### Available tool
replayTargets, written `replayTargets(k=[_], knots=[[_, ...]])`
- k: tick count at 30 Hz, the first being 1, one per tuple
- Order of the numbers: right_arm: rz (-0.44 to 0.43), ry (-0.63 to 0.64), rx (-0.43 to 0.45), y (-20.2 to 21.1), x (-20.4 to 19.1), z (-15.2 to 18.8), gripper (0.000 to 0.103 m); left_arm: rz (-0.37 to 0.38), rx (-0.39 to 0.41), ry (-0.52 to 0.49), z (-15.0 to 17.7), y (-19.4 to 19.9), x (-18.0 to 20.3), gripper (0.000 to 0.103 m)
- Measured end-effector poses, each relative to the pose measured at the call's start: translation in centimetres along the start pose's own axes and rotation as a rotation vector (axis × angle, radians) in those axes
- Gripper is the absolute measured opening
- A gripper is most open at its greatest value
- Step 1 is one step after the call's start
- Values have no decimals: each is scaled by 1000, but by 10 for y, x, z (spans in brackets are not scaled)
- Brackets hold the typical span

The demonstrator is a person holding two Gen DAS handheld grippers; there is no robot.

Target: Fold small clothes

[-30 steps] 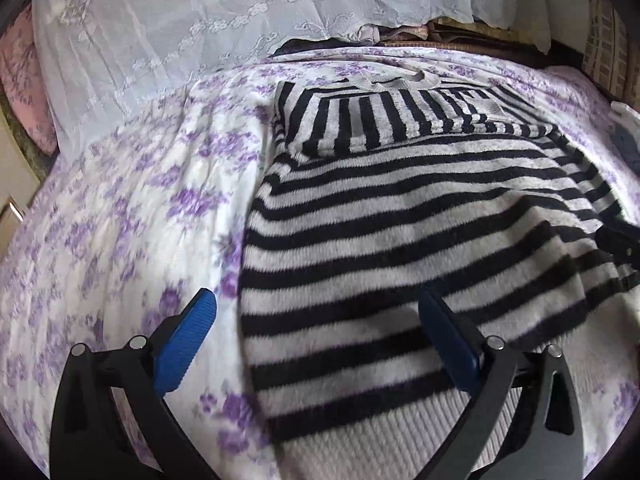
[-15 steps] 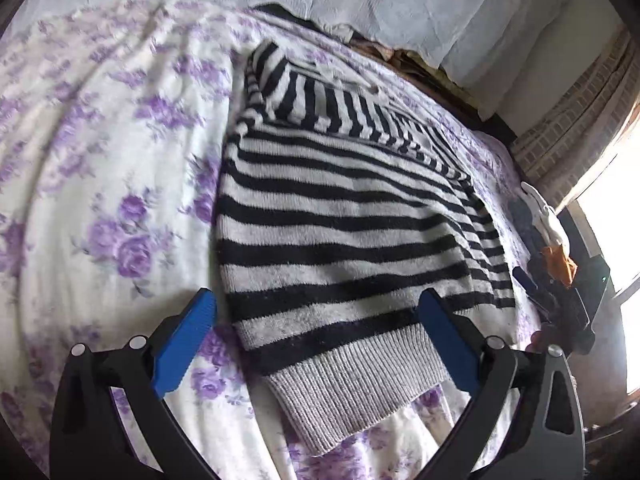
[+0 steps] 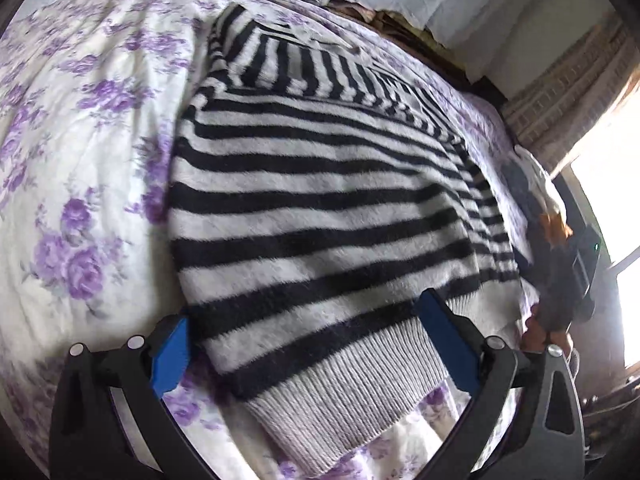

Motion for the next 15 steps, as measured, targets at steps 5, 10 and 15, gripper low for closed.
replayTargets(k=[5,10,15], knots=[[-37,1,-37,-6,4,-3,100,-57,7,-21,4,-5,2,99],[-93,40,-104,-3,1,3,100,6,44,12,4,2,-1,99],[-187,111,-202,2,-17,26,100,97,45,19,7,6,9,99]])
Point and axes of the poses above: each gripper's, at about its wrist camera, not at the fingertips, and y roughly against the way its jaws point, x to its right, z to its underside, the point moved 8 cm from there along -y, roughly the way its jaws point, and after that the axes turned 3 degrees about -y, right-handed, at the moved point
